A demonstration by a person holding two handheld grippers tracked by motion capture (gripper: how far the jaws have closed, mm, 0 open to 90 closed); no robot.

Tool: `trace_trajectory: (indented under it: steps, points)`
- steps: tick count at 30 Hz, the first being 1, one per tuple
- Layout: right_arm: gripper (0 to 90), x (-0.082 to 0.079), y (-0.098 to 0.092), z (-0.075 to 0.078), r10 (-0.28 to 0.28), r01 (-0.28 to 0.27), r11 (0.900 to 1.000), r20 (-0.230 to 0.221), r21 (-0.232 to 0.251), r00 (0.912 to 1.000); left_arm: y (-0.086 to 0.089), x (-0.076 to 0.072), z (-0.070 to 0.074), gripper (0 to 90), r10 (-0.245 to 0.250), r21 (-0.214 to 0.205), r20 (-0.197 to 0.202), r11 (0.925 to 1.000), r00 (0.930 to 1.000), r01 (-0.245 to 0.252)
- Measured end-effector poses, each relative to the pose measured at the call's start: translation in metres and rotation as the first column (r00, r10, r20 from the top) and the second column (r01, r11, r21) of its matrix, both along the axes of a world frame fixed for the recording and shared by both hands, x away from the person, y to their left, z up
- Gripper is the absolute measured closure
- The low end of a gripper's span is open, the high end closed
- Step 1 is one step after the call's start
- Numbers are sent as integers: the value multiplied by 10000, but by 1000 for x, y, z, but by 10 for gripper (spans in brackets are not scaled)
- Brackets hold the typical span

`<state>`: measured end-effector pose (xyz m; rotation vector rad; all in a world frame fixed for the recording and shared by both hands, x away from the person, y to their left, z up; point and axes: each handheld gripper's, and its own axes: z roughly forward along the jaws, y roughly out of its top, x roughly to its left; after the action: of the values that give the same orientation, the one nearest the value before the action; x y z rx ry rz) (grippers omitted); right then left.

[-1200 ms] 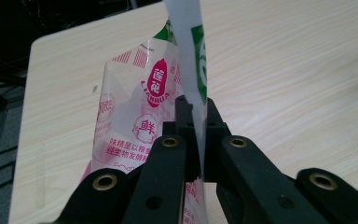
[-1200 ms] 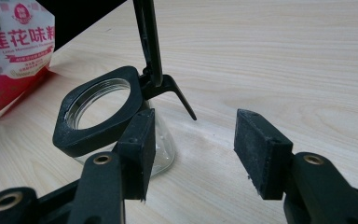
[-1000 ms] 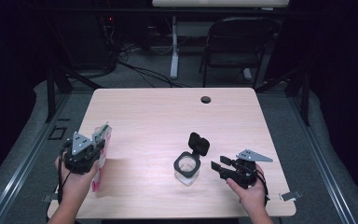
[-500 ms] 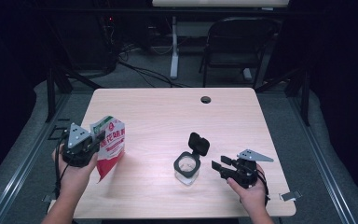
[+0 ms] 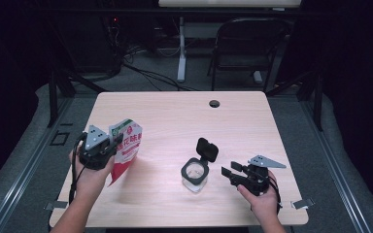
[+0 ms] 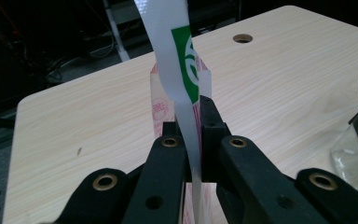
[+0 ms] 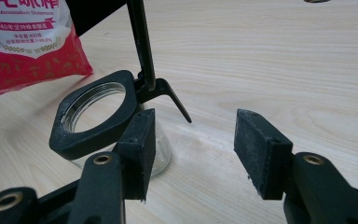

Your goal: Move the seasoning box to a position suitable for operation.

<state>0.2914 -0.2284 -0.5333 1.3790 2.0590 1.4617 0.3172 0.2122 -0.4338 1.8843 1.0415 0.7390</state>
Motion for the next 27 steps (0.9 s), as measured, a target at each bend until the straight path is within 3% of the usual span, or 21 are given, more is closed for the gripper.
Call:
trace_trajectory:
  steps: [9, 17, 23, 27]
  points:
    - [487, 0, -1, 0, -54, 54, 10000, 14, 26, 10000, -33, 4, 0, 900, -824, 14, -32, 9966, 9966, 824]
    - [487, 1, -2, 0, -68, 68, 10000, 8, 37, 10000, -64, 4, -2, 900, -1641, 25, 3, 9864, 9865, 1641]
    - [487, 1, -3, 0, -112, 112, 9999, -11, 96, 9999, -73, 0, -4, 900, -2192, 86, -18, 9756, 9757, 2192]
    - [487, 0, -2, 0, -99, 99, 9999, 5, 131, 10000, -69, -3, -7, 900, -2323, 6, -17, 9726, 9726, 2323]
